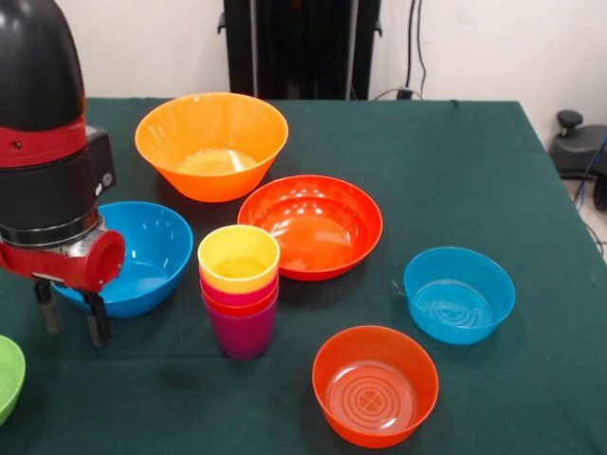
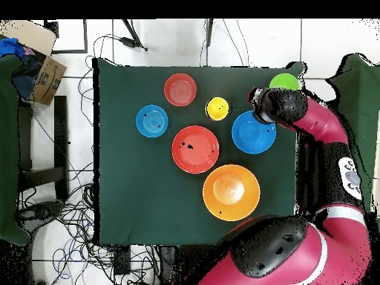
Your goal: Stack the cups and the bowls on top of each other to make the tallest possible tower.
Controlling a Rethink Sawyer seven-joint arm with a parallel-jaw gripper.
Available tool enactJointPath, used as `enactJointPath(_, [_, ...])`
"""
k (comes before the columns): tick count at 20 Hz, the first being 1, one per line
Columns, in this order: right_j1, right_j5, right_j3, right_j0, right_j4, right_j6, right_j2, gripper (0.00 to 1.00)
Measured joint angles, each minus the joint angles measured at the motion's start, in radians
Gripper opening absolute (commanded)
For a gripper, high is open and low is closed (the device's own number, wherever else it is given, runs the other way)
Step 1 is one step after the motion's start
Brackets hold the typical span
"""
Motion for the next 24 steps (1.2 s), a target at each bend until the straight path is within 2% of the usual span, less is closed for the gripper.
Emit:
enactJointPath(14, [0.013, 0.0, -0.041, -0.057, -0.103, -0.008, 0.07, 1.0])
enactJointPath(24, [0.07, 0.0, -0.09, -0.106, -0.167, -0.029, 0.168, 1.0])
